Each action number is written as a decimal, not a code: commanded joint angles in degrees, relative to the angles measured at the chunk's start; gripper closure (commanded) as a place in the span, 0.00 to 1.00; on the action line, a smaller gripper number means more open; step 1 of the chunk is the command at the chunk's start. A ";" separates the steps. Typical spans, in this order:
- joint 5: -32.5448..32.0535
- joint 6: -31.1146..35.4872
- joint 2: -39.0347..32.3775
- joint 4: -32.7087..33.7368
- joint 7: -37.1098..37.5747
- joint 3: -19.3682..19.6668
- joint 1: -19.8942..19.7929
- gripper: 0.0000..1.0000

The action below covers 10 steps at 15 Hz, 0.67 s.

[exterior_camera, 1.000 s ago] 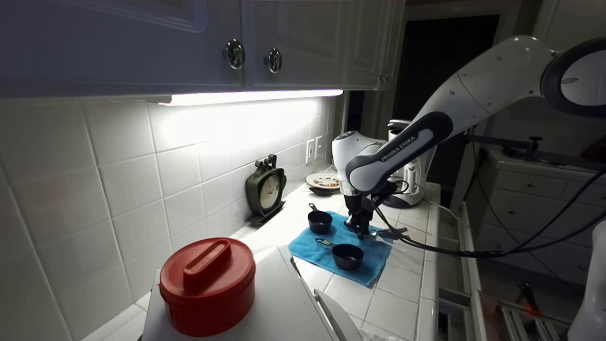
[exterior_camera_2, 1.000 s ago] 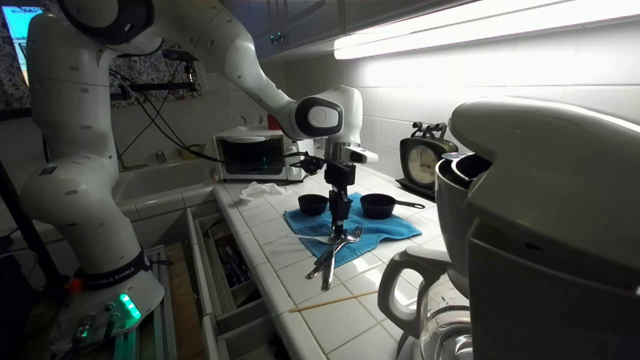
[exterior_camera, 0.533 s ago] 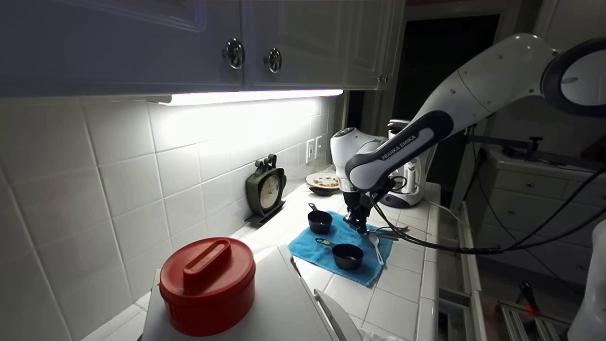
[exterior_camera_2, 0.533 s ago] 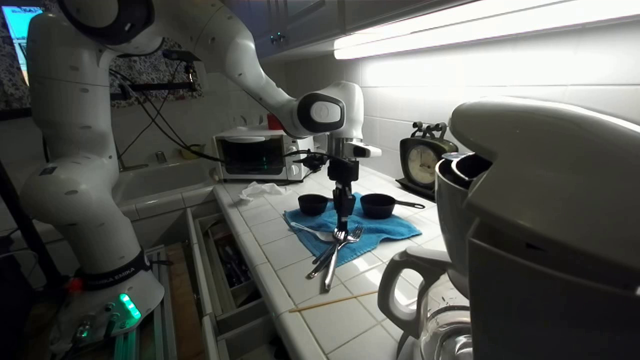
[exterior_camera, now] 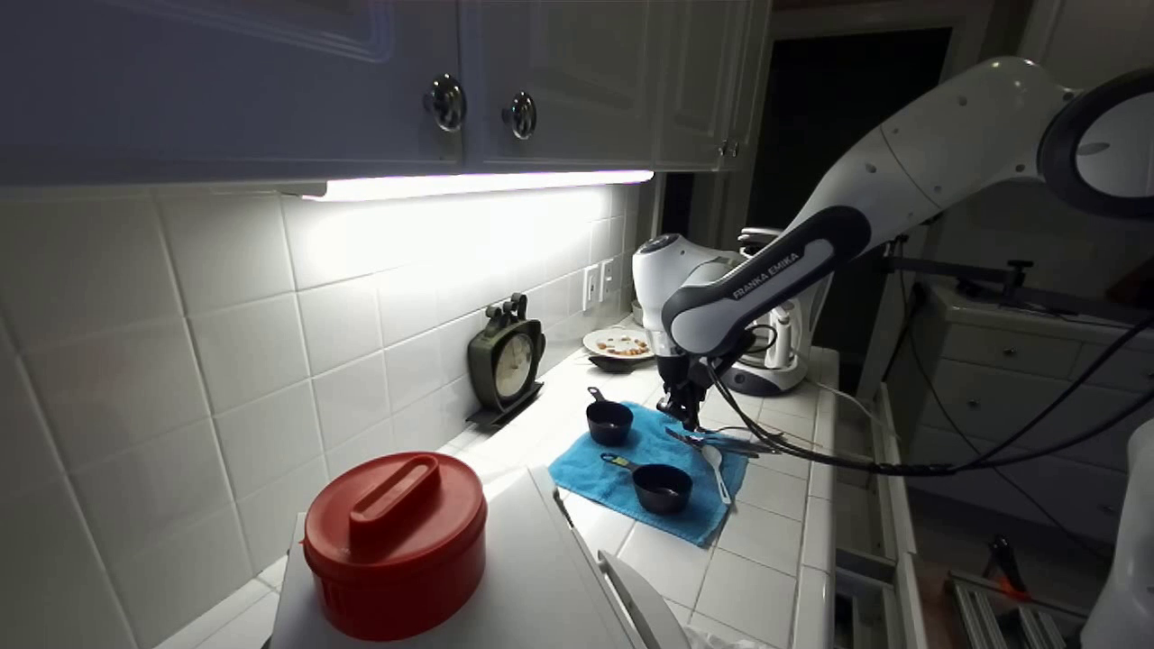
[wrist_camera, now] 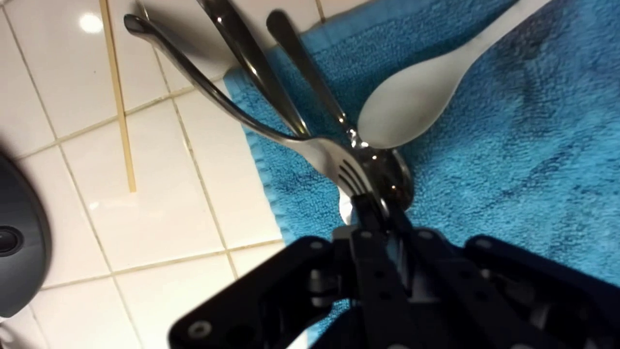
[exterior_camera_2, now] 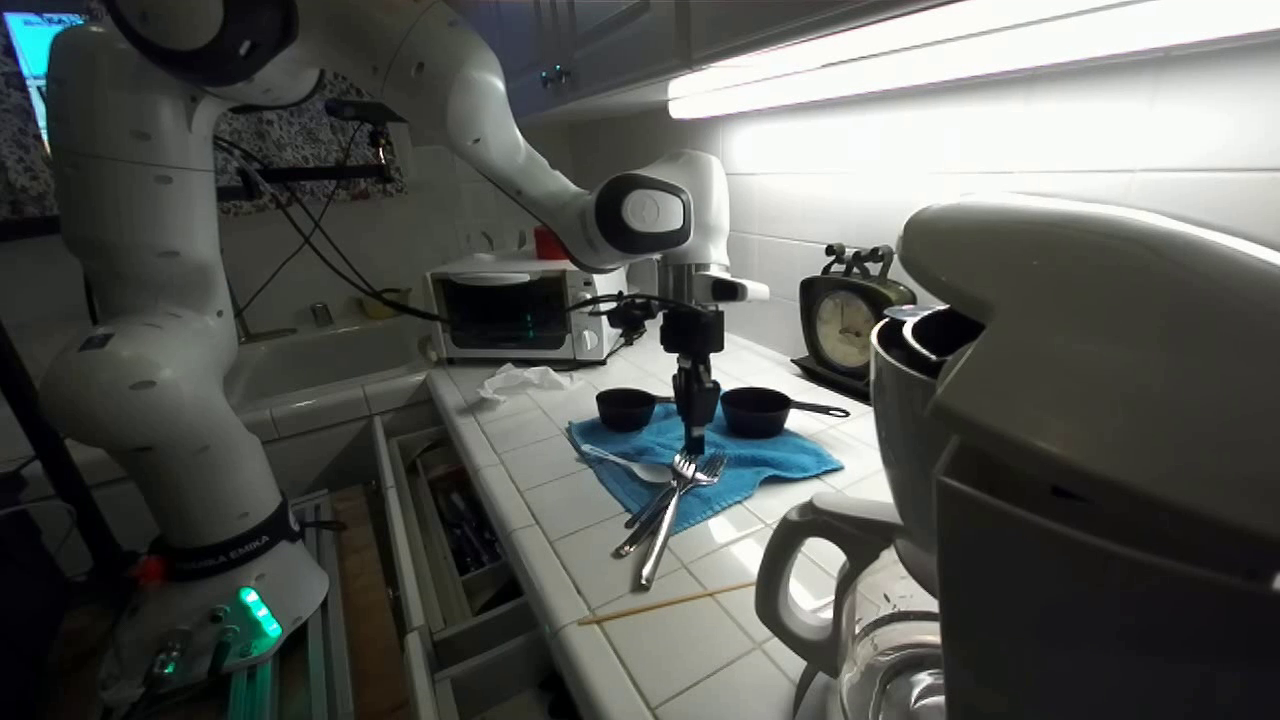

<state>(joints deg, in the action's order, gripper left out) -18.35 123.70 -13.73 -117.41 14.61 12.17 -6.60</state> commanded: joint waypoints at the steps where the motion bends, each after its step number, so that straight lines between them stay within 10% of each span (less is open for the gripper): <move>1: -1.90 0.66 0.95 -0.81 2.18 0.53 -0.05 0.96; 10: -1.81 5.49 -0.38 -0.45 5.57 1.98 -0.87 0.95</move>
<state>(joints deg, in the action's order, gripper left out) -19.31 126.15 -13.39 -117.44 17.88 13.97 -7.03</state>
